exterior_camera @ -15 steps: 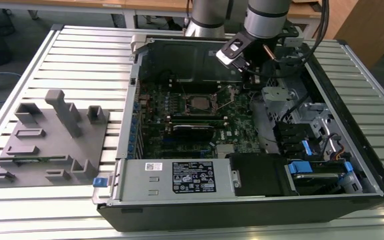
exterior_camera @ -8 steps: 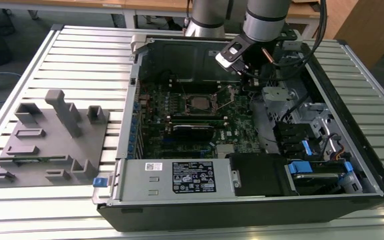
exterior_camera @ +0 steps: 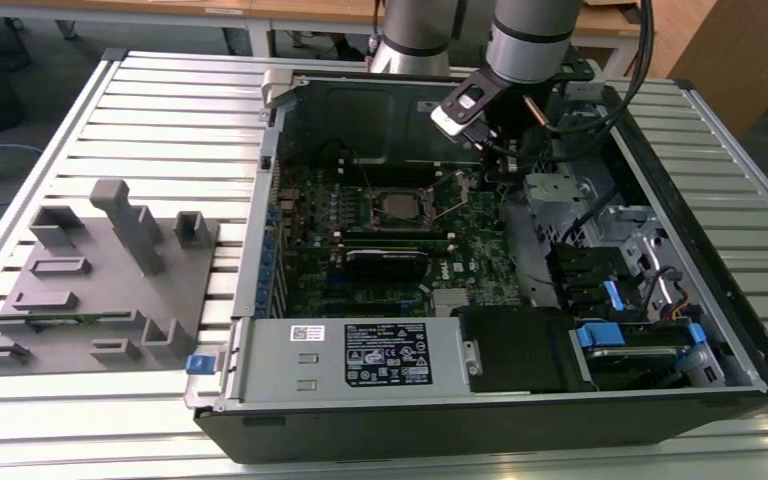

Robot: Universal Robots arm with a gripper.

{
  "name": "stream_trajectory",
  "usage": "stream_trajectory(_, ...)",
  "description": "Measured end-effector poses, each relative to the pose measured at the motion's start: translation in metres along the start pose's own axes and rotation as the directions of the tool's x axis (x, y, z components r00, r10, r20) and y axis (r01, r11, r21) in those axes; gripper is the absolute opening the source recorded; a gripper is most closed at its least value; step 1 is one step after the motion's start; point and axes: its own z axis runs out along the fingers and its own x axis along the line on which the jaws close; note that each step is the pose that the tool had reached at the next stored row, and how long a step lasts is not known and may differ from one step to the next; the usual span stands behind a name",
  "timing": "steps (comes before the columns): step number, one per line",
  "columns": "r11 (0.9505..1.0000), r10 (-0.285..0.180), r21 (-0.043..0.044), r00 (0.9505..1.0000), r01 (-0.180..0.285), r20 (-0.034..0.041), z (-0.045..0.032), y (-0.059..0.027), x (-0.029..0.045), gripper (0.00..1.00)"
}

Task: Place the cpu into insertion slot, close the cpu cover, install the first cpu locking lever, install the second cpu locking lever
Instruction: 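Close the cpu cover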

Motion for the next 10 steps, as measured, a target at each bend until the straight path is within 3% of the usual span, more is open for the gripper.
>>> stream_trajectory(10,1.0,0.0,-0.0031,1.0,0.0,0.0,-0.0006,-0.0183,0.0003,0.1)
